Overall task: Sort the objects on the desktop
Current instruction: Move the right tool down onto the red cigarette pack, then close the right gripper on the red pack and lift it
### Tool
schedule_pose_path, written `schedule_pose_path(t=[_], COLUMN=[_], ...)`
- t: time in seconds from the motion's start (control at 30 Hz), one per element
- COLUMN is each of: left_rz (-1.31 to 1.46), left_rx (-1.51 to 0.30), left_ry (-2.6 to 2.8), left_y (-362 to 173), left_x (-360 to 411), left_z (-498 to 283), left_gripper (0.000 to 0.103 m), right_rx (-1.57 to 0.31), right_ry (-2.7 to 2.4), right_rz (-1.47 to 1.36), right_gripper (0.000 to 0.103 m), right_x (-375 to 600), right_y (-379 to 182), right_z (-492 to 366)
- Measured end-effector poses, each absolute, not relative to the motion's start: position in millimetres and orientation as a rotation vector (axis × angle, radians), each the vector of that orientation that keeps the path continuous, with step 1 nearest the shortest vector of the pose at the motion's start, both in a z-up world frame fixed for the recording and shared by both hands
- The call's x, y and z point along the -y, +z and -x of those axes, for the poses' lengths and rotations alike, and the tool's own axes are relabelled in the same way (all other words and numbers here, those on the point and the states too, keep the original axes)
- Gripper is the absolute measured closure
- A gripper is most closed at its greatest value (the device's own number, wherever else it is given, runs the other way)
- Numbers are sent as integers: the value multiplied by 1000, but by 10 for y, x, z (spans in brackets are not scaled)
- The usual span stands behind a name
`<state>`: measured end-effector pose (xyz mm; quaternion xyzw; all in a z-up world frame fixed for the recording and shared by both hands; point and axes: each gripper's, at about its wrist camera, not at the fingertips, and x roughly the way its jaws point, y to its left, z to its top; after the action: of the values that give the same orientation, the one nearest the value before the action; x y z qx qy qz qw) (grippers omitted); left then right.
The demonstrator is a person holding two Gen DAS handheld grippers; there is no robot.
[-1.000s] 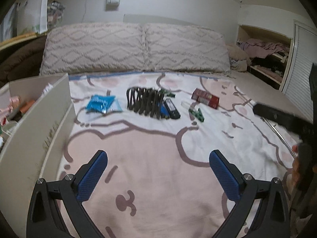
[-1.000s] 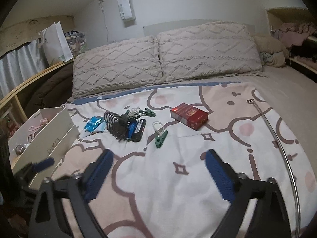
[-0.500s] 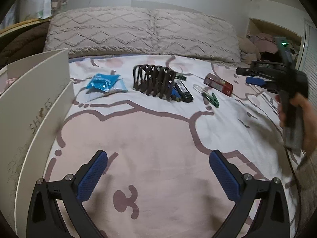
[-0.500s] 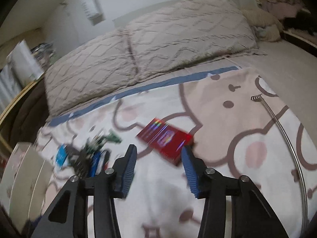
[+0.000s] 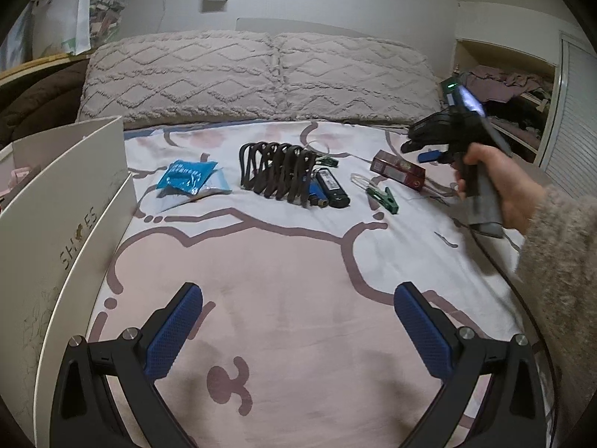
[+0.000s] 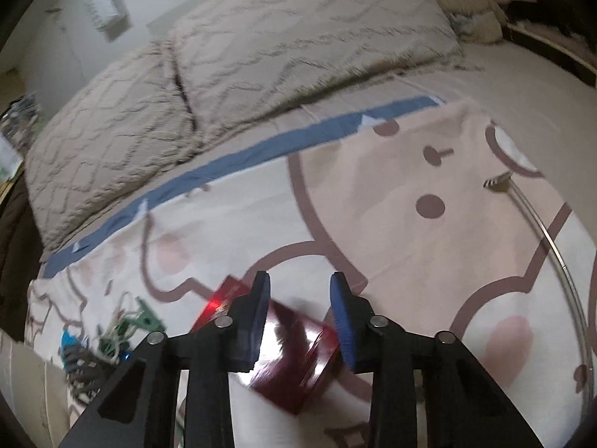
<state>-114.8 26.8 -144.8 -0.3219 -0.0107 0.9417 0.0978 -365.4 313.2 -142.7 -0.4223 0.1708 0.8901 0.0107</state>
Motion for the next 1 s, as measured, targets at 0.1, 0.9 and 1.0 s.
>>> schedule_pose_path(t=[0.1,0.9,1.0], left_rz=[926,990,1035], left_rx=[30,293,316], left_ry=[2775,2618,2584], left_y=[-1428,-1503,-1546], left_x=[-288,-139,-136], left_z=[1129,1310,1322], left_gripper=[0,0,0], right_rx=[-631,-207,-202], right_ry=[2755,3059,3080], right_rz=[1337,1645,1672], right_gripper=[71,71,71], right_x=[-3172,-2034,-1982], right_y=[-1506,-1576,-1589], right_z=[3738,2729,2574])
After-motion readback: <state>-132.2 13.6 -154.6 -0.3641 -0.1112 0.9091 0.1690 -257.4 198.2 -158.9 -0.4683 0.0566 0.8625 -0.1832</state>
